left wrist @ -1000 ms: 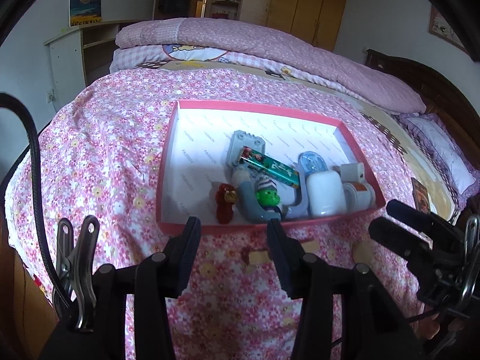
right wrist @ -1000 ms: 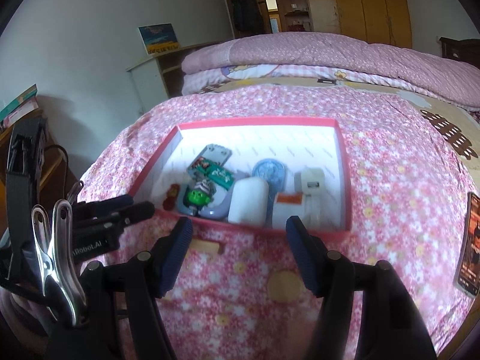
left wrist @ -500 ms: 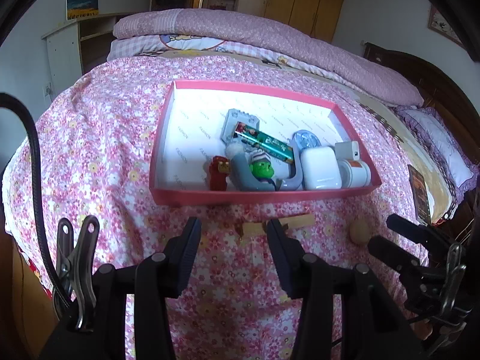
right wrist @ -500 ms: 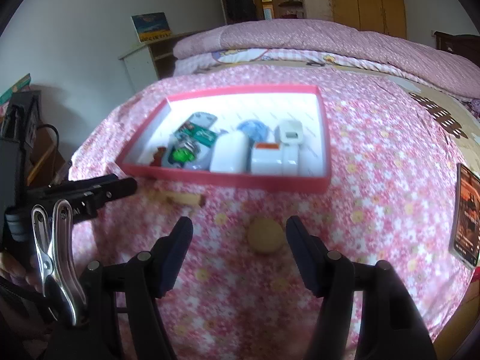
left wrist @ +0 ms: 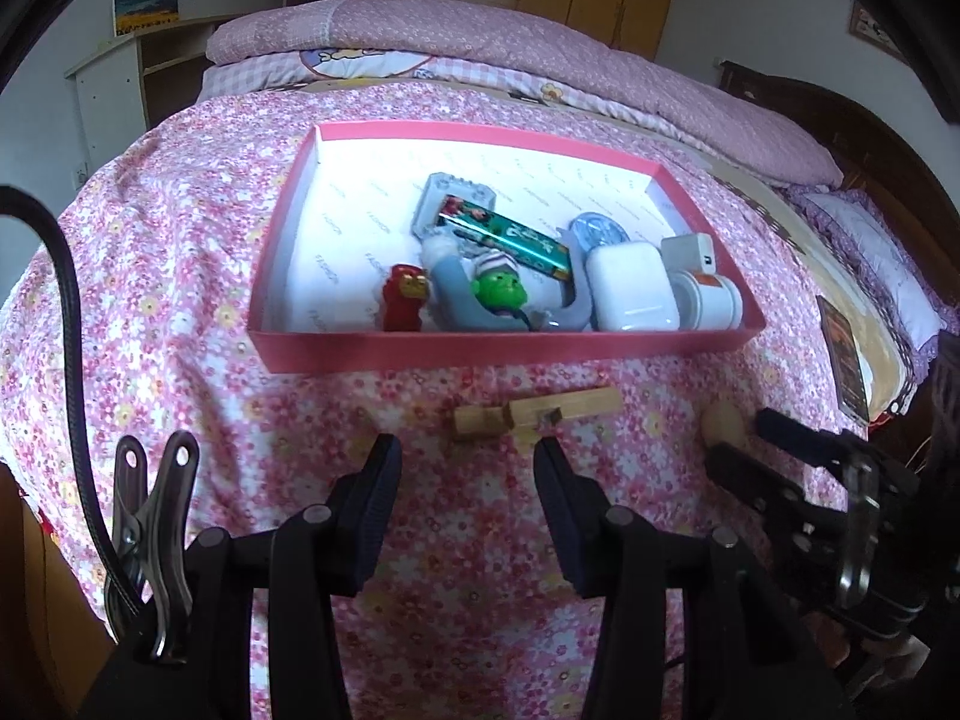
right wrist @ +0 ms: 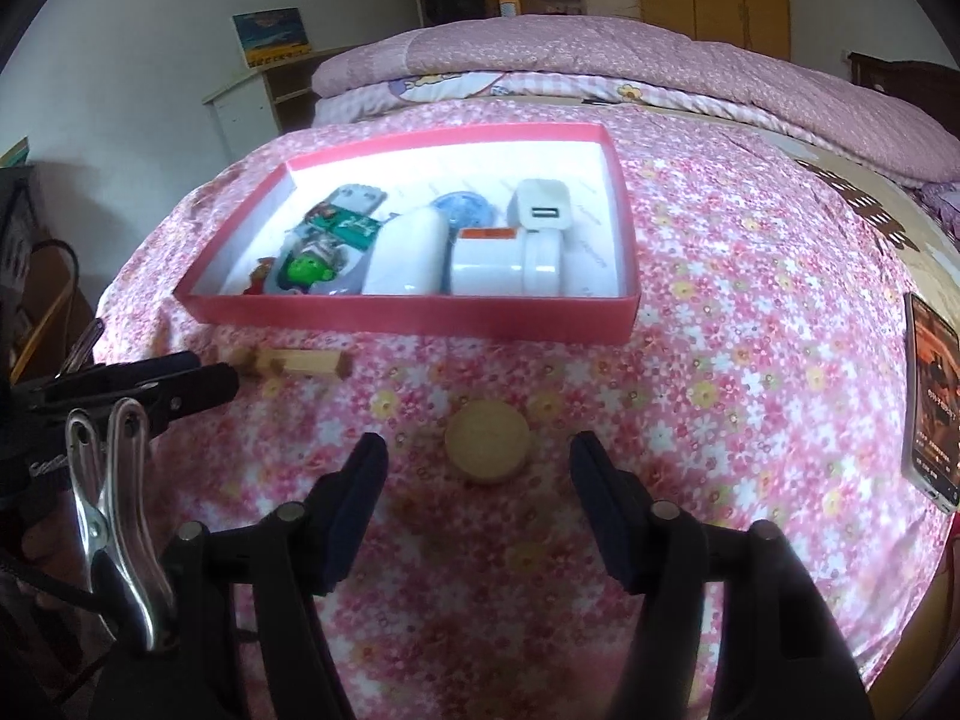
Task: Organize rigid objects
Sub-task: 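Withdraw both open tools from the tray toward the wooden clothespin and wooden disc, then grasp the wooden clothespin with the left tool while the right tool grasps the round wooden disc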
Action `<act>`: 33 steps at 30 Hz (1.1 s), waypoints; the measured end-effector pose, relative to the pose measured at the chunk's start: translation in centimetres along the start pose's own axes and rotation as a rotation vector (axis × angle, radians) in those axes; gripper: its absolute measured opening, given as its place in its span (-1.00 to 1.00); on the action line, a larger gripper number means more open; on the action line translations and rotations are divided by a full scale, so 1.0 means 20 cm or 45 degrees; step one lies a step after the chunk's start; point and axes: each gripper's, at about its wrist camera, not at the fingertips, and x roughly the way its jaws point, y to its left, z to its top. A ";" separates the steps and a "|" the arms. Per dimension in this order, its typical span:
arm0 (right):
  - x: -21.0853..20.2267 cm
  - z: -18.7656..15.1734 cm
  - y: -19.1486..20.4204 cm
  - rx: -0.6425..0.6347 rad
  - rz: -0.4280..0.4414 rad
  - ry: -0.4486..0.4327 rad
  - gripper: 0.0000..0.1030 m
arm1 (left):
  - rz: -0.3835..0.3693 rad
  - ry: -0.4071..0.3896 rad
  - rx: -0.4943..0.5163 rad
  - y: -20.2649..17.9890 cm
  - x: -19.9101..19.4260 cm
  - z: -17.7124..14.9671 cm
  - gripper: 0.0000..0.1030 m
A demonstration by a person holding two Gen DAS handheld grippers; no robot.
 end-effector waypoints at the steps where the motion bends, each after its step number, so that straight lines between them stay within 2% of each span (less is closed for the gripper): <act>1: 0.02 0.00 -0.01 0.012 0.004 0.011 -0.02 | -0.007 0.001 0.003 -0.01 0.00 0.00 -0.06; 5: 0.03 -0.01 -0.02 0.023 -0.011 0.006 -0.37 | -0.017 0.009 0.017 -0.04 0.02 0.00 -0.06; 10: 0.03 -0.01 -0.03 0.028 0.012 -0.003 -0.37 | -0.027 0.036 0.002 -0.07 0.05 0.01 -0.06; 14: 0.03 -0.02 -0.04 0.041 0.027 -0.004 -0.37 | 0.010 0.028 0.032 -0.10 0.09 0.03 0.07; 17: 0.03 -0.02 -0.05 0.047 0.033 -0.002 -0.37 | 0.011 0.022 0.047 -0.13 0.11 0.04 0.31; 19: 0.02 -0.02 -0.05 0.052 0.039 -0.004 -0.37 | 0.025 0.016 0.047 -0.15 0.12 0.04 0.55; 25: 0.02 -0.02 -0.07 0.077 0.072 -0.020 -0.37 | 0.053 0.003 0.046 -0.19 0.15 0.05 0.68; 33: 0.02 -0.04 -0.08 0.080 0.081 -0.039 -0.37 | 0.103 0.003 0.005 -0.22 0.21 0.07 0.68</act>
